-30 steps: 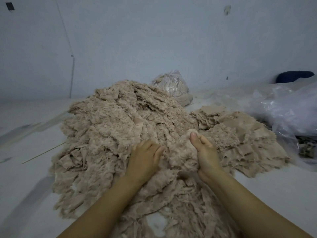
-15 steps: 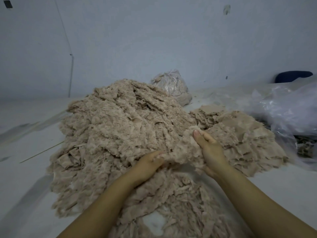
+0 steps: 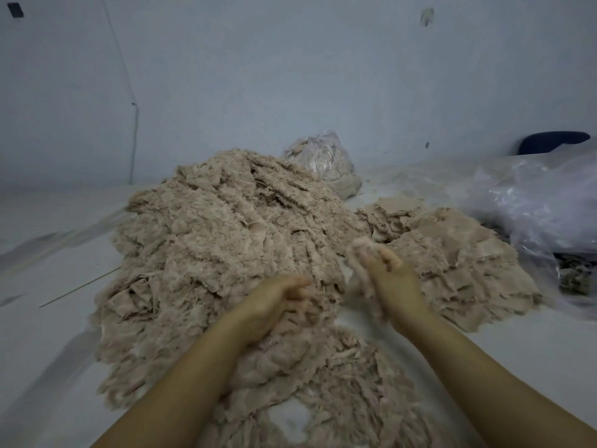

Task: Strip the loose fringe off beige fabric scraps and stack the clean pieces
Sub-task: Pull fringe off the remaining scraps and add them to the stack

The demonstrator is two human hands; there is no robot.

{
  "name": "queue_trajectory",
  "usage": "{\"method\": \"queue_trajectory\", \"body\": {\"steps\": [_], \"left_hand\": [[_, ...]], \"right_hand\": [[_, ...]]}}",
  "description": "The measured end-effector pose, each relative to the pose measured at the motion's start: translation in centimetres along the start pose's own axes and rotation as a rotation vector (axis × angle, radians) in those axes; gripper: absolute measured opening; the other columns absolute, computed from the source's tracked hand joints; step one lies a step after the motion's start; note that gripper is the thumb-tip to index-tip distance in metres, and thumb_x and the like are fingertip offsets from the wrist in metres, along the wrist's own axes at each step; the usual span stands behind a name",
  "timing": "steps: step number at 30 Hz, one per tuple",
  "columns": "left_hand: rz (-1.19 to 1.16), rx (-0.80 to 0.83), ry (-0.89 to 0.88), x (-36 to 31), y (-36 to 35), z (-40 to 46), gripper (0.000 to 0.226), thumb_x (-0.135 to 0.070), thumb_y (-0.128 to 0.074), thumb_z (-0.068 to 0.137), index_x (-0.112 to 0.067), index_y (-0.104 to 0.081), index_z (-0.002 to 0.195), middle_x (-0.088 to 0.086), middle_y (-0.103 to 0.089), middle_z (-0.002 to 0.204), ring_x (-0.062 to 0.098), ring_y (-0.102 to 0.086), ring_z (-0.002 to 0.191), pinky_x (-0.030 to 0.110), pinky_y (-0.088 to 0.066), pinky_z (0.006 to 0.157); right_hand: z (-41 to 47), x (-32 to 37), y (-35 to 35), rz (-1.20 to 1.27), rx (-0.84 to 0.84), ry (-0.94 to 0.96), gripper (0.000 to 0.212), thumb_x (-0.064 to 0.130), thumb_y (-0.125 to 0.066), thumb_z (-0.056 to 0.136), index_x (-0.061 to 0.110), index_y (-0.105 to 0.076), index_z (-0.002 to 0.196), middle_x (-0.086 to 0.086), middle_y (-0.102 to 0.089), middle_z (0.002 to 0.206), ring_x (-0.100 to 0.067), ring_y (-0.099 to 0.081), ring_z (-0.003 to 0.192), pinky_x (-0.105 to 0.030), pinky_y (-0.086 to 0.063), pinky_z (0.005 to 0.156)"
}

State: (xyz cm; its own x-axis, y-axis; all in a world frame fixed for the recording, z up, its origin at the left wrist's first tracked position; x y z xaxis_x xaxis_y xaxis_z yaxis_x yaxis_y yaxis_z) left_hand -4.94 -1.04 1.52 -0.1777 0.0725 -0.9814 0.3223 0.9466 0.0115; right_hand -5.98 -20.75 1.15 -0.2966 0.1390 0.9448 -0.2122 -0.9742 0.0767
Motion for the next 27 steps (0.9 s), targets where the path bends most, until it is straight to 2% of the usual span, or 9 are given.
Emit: {"method": "queue_trajectory", "body": {"steps": [2,4,7,9,11,14,18,22,27], "left_hand": [[-0.179,0.070,0.020,-0.7,-1.0,0.0,0.040,-0.033,-0.047,0.096,-0.001,-0.056,0.117,0.020,-0.067,0.111,0.029,-0.067,0.096,0.036,-0.055,0.076],[-0.215,0.004,-0.004,-0.8,-1.6,0.1,0.031,-0.023,-0.054,0.094,0.000,-0.062,0.113,0.017,-0.069,0.102,0.023,-0.067,0.086,0.029,-0.056,0.067],[-0.198,-0.196,-0.035,-0.3,-1.2,0.2,0.020,0.003,-0.048,0.094,0.000,-0.063,0.106,0.009,-0.066,0.080,0.015,-0.060,0.065,0.023,-0.054,0.052],[-0.267,-0.195,-0.056,-0.2,-0.9,0.1,0.023,0.007,-0.043,0.095,-0.002,-0.063,0.099,0.008,-0.064,0.073,0.014,-0.060,0.061,0.024,-0.055,0.052],[-0.358,-0.127,-0.094,-0.4,-0.7,0.0,0.023,0.007,-0.041,0.095,-0.003,-0.061,0.093,0.006,-0.063,0.064,0.013,-0.059,0.055,0.024,-0.055,0.053],[-0.414,-0.040,-0.135,-1.1,-0.9,-0.3,0.021,0.006,-0.041,0.094,-0.005,-0.058,0.090,0.006,-0.063,0.060,0.014,-0.060,0.050,0.024,-0.053,0.047],[-0.381,-0.157,-0.147,-1.3,-0.4,0.0,0.013,-0.004,-0.046,0.096,-0.009,-0.058,0.094,0.009,-0.061,0.074,0.017,-0.057,0.061,0.026,-0.051,0.052],[-0.190,-0.255,-0.193,-0.4,0.6,0.3,0.025,-0.033,-0.057,0.090,-0.009,-0.064,0.092,0.006,-0.063,0.075,0.017,-0.059,0.068,0.028,-0.050,0.061],[-0.063,-0.287,-0.291,-0.1,0.9,0.4,0.013,-0.014,-0.063,0.087,-0.007,-0.063,0.076,-0.003,-0.059,0.053,0.007,-0.049,0.045,0.017,-0.041,0.043]], "right_hand": [[-1.0,0.2,-1.7,-0.314,0.212,0.192,0.016,0.031,-0.058,0.093,0.027,-0.068,0.105,0.021,-0.063,0.082,0.004,-0.057,0.069,-0.011,-0.045,0.065],[-1.7,0.0,-2.8,-0.353,0.377,0.259,0.026,0.029,-0.058,0.094,0.033,-0.064,0.118,0.027,-0.061,0.098,0.010,-0.058,0.087,-0.006,-0.042,0.076],[-1.5,0.1,-1.9,0.008,0.103,0.076,0.020,0.021,-0.055,0.095,0.037,-0.066,0.098,0.020,-0.066,0.078,-0.002,-0.057,0.066,-0.015,-0.045,0.061],[-1.3,0.0,-1.2,0.109,-0.002,-0.154,0.005,0.028,-0.059,0.093,0.026,-0.064,0.091,0.010,-0.063,0.079,-0.011,-0.055,0.070,-0.020,-0.045,0.061],[-1.7,-0.3,-1.7,0.249,0.114,-0.399,0.024,0.040,-0.067,0.084,0.016,-0.060,0.083,0.003,-0.063,0.076,-0.013,-0.058,0.067,-0.020,-0.046,0.058],[-2.7,-0.2,-2.9,0.337,0.366,-0.557,0.029,0.042,-0.070,0.077,0.013,-0.073,0.075,0.000,-0.073,0.071,-0.012,-0.068,0.064,-0.022,-0.052,0.058],[-2.3,0.0,-3.9,0.532,0.306,-0.506,0.007,0.012,-0.068,0.080,0.007,-0.066,0.076,-0.008,-0.066,0.070,-0.016,-0.061,0.062,-0.025,-0.052,0.055],[-1.8,0.2,-3.6,0.476,0.202,-0.397,0.017,0.011,-0.060,0.092,0.014,-0.061,0.075,-0.001,-0.062,0.064,-0.012,-0.056,0.054,-0.023,-0.048,0.046],[-1.0,0.0,-2.6,0.286,0.070,-0.308,0.020,0.015,-0.059,0.093,0.016,-0.069,0.075,0.007,-0.058,0.051,-0.004,-0.053,0.044,-0.018,-0.042,0.041]]}}
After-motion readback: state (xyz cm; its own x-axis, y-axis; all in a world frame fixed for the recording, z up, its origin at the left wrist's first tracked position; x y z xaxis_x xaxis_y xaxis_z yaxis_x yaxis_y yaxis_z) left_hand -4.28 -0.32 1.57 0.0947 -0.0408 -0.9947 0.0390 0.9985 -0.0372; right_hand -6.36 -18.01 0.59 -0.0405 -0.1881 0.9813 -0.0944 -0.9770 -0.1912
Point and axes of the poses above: each hand's wrist, its own z-axis towards the middle knuckle, its own y-axis out of the back of the hand, x = y × z, the point moved 1 cm from there along z, towards the middle knuckle
